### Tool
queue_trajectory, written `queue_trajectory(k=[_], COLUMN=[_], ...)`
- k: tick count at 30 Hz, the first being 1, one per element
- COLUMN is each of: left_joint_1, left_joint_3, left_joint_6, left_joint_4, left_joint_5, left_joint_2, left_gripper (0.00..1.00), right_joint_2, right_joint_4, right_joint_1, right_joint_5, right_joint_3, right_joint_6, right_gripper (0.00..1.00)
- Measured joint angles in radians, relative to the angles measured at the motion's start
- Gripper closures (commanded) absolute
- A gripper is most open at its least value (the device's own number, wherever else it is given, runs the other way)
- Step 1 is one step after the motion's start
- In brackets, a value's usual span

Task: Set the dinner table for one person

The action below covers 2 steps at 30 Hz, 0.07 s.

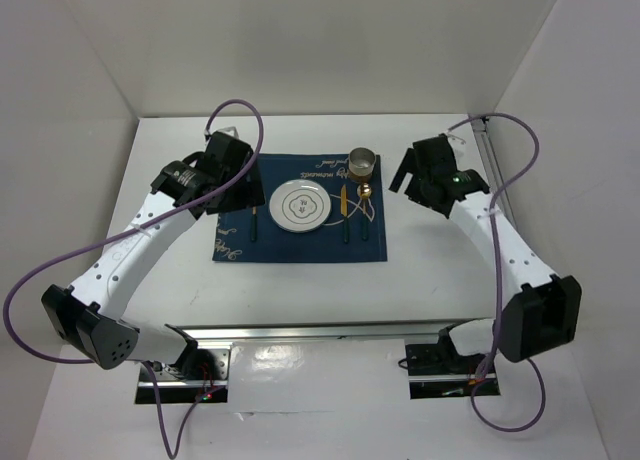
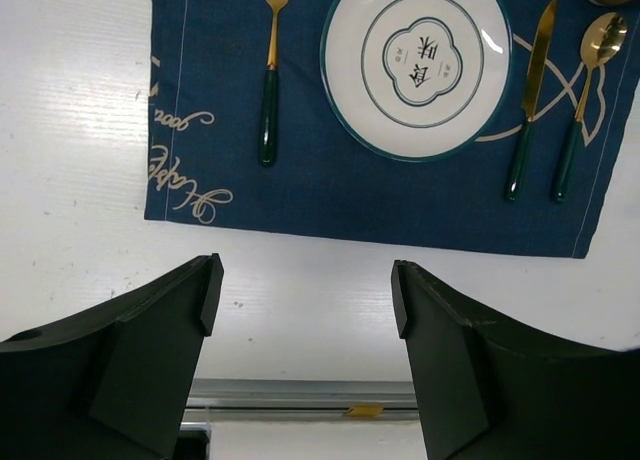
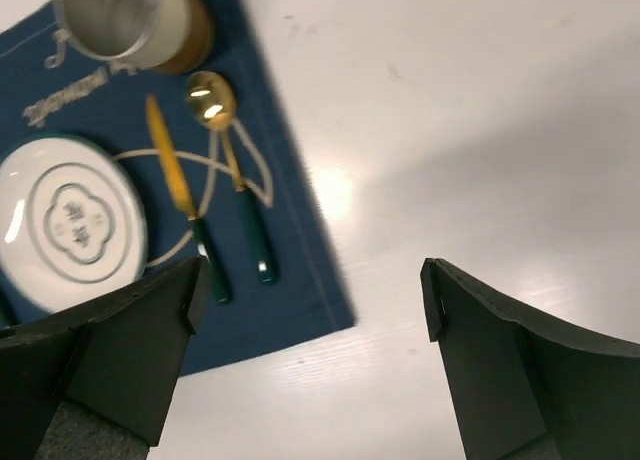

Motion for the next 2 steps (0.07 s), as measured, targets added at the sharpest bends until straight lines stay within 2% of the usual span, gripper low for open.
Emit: queue_trajectory(k=[2], left_joint_1=[0.0], left_joint_3=[0.0], left_joint_6=[0.0], left_joint_4=[0.004], left_joint_5=[0.002], left_joint_2=[0.0], left_gripper=[0.14], right_joint_2=[-0.029], right_joint_4=[-0.018], right_joint_1=[-0.015], right_joint_5=[0.023], right_joint_3=[-0.033], right_joint_6=[0.005], right_gripper=[0.0])
